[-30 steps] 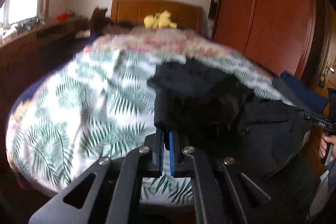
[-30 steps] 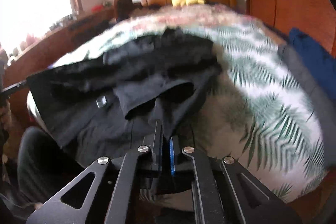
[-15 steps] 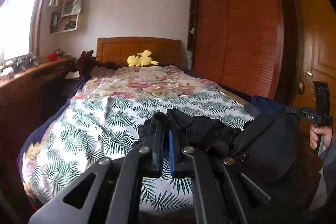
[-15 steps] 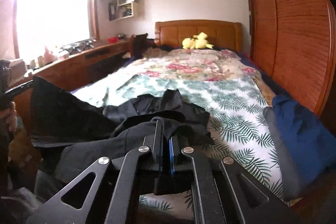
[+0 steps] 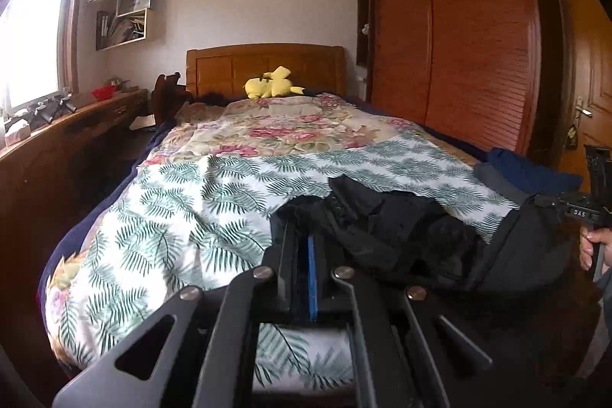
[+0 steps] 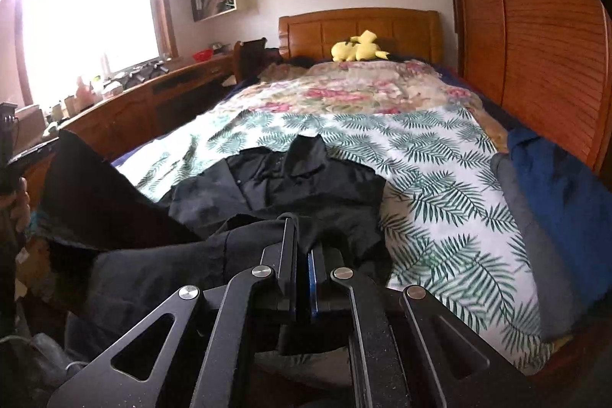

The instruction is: Fold large clothes

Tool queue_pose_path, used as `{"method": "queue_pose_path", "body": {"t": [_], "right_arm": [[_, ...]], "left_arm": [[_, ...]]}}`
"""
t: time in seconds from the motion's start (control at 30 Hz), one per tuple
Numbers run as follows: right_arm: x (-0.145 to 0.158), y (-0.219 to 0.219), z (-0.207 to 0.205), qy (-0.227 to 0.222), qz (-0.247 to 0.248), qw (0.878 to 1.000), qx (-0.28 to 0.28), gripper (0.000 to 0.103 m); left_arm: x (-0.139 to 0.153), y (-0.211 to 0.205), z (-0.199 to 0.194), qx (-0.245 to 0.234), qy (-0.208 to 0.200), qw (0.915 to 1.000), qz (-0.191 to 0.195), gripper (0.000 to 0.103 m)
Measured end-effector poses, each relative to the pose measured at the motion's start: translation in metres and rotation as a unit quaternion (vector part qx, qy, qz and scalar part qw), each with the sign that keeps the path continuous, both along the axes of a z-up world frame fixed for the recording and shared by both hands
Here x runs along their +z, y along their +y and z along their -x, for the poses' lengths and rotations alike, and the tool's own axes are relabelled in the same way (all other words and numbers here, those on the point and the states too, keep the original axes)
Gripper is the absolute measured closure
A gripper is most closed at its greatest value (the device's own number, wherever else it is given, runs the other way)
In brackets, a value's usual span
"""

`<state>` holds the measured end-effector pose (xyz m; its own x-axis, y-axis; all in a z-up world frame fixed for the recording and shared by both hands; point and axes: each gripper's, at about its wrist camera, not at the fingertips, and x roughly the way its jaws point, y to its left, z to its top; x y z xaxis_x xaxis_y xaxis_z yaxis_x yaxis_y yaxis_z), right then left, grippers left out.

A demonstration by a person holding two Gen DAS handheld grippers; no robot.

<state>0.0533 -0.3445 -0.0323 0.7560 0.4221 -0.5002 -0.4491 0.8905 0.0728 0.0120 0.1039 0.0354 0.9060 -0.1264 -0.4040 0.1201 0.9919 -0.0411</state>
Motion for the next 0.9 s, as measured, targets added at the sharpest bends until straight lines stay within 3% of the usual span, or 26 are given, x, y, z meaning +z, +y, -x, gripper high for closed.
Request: {"method": "queue_pose_path", "body": {"t": [0.27,0.6,0.8,0.9], "right_arm": [[-0.010,0.006,-0.117,-0.008,0.009,1.000,-0.011,0.101],[-0.003,0.009,-0.275,-0.012,-0.018,0.998,-0.062,0.101],[-0.023,0.014,-0.346,0.025,-0.002,0.993,-0.113,0.101],[-0.046,0.015,-0.373,0.063,-0.001,0.989,-0.135,0.101]], "left_arm": [[0.001,0.011,-0.123,0.009,0.002,0.9998,-0.015,0.102],[0.000,0.012,-0.264,0.038,0.023,0.9968,-0.066,0.102],[-0.026,-0.005,-0.334,0.050,0.056,0.9934,-0.087,0.102],[-0.045,-0.004,-0.352,0.039,0.094,0.9931,-0.058,0.102]]}}
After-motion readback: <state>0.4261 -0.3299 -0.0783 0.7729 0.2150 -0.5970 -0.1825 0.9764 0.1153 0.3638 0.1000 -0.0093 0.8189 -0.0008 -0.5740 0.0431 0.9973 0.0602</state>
